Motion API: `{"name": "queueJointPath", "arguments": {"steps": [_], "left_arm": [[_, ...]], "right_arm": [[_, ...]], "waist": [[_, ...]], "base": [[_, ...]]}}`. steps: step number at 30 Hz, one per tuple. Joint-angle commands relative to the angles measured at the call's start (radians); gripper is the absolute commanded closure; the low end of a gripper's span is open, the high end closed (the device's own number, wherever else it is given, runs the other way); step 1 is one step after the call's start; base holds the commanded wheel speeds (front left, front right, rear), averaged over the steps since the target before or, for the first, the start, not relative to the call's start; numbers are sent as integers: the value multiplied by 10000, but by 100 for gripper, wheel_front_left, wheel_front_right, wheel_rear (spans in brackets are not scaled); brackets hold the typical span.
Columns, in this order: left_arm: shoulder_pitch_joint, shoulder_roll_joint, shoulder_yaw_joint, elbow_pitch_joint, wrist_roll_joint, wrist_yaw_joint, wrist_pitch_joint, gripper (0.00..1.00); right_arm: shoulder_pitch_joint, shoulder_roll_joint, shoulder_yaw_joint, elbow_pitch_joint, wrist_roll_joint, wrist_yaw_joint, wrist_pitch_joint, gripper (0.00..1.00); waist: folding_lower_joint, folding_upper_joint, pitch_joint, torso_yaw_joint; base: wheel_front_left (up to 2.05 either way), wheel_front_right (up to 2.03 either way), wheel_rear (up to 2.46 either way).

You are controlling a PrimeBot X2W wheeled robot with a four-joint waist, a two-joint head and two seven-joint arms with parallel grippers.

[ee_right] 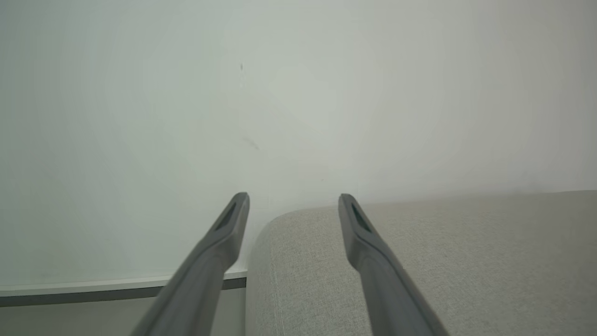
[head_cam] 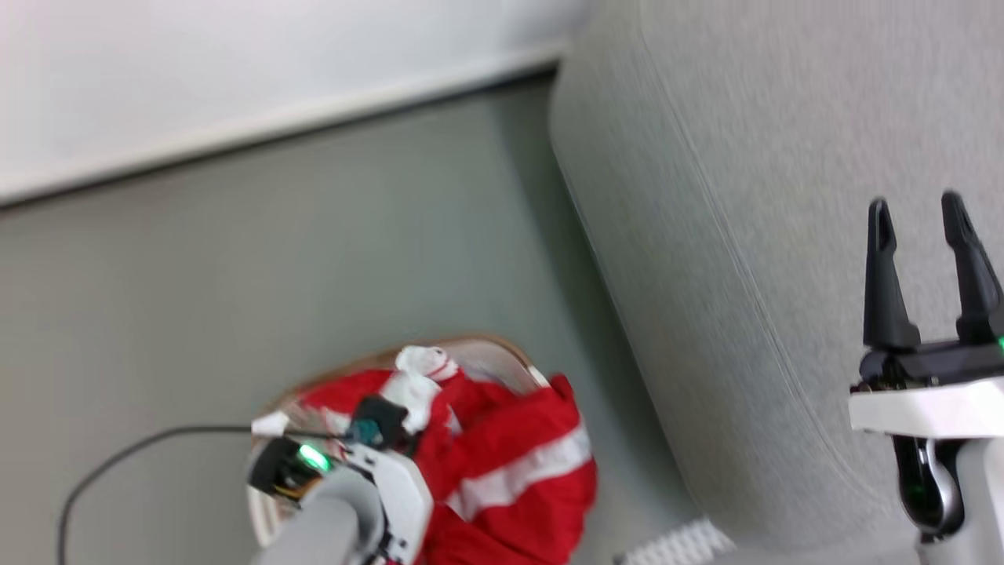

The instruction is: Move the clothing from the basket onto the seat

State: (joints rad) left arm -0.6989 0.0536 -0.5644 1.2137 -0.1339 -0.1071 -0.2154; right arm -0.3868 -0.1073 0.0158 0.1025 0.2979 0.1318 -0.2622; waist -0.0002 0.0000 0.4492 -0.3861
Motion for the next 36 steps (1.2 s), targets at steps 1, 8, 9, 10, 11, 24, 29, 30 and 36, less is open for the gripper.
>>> {"name": "queueJointPath", "arguments": {"steps": [1, 8, 9, 10, 11, 24, 29, 30, 36], "left_arm": [[437, -42, -142, -408, -425, -90, -157, 100], [1282, -22, -1215, -2403, -2263, -220, -350, 100], [1314, -16, -1368, -2638, -2449, -218, -376, 100], [1350, -16, -1470, -2839, -2637, -179, -397, 100], [1371, -18, -1536, -3039, -2835, -125, -410, 100], [875, 65, -1466, -5297, -3570, 380, -500, 100], [605, 254, -1245, -6093, -3565, 627, -489, 100], [555, 314, -1205, -6232, -3576, 655, -462, 100], [445, 538, -999, -6920, -3751, 872, -238, 100]], "right_arm": [[254, -195, -36, 94, -41, -21, -15, 0], [1089, -665, -96, 393, 22, -21, -15, 0], [1214, -734, -42, 449, 9, -21, -15, 0], [1311, -774, 24, 485, 19, -21, -15, 0], [1380, -812, 59, 498, 51, -21, -17, 0], [2176, -1088, 725, 696, 589, -21, -15, 0], [2293, -1135, 994, 743, 688, -21, -15, 0], [2298, -1138, 1046, 747, 702, -21, -15, 0], [2322, -1177, 1417, 769, 812, -21, -15, 0]], "waist": [[2, 0, -1428, 980], [2, 0, -2907, 2008], [2, 0, -3095, 2161], [2, 0, -3251, 2269], [2, 0, -3400, 2373], [2, 0, -4681, 3121], [2, 0, -4822, 3185], [2, 0, -4843, 3189], [2, 0, -4925, 3162]], "base": [[0, 0, 0], [0, 0, 0], [0, 0, 0], [0, 0, 0], [0, 0, 0], [0, 0, 0], [0, 0, 0], [0, 0, 0], [0, 0, 0]]}}
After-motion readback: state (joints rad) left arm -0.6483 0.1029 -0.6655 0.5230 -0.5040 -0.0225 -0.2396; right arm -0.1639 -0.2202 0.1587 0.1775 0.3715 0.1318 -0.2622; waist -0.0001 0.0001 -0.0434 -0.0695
